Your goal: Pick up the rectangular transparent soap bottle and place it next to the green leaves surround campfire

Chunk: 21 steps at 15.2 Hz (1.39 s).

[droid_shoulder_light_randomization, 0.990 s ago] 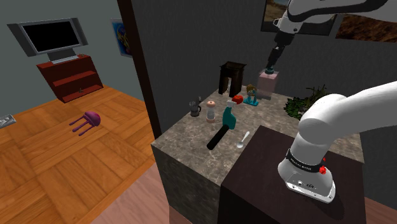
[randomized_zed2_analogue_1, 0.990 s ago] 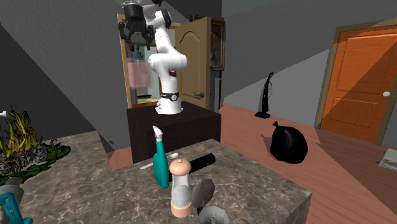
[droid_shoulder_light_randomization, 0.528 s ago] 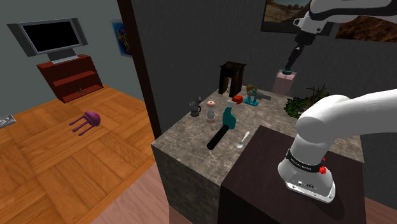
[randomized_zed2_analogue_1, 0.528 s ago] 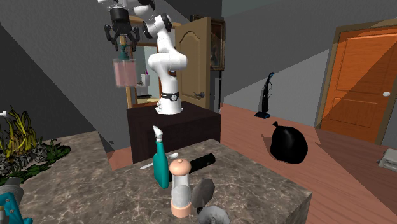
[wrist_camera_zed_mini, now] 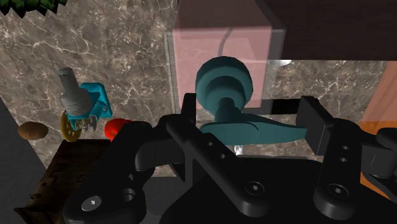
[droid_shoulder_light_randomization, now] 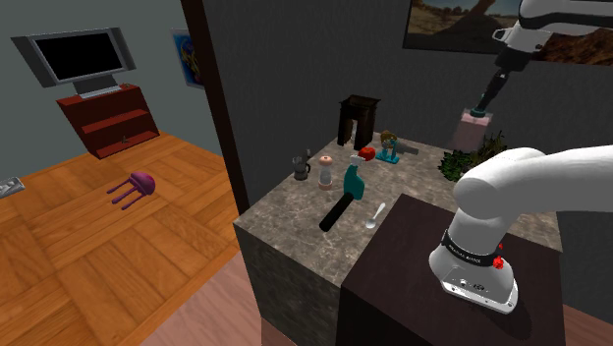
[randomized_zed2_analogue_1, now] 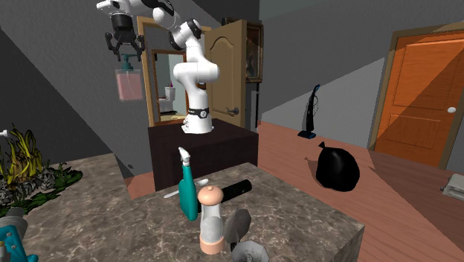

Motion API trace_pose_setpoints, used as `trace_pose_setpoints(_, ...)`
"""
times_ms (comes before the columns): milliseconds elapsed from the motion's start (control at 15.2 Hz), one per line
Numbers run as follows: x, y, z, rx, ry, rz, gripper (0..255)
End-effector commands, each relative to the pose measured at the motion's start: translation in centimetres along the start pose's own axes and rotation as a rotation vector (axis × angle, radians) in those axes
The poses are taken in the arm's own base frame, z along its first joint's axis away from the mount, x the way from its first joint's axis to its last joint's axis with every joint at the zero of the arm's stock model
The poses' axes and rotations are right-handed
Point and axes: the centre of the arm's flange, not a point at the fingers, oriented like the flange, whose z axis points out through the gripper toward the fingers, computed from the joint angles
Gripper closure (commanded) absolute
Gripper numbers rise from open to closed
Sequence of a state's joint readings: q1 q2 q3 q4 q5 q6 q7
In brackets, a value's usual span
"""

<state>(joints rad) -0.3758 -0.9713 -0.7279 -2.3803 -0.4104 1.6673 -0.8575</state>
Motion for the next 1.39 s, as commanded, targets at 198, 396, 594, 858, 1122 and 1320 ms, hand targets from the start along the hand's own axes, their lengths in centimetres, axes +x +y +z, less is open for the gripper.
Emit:
trace_pose_setpoints(198,-5.5,3.1,-1.5,0.000,-0.001,-0.001,255)
trace_pose_setpoints(396,-8.9,4.9,-2.2,0.000,-0.001,-0.001,255)
trace_pose_setpoints(594,-12.4,6.8,-3.0,0.000,-0.001,-0.001,255)
trace_pose_setpoints(858,-16.9,9.3,-4.0,0.000,-0.001,-0.001,255)
trace_pose_setpoints(1122,-21.4,11.8,-5.0,0.000,-0.001,-0.001,255)
trace_pose_setpoints(1320,-24.9,13.6,-5.8,0.000,-0.001,-0.001,255)
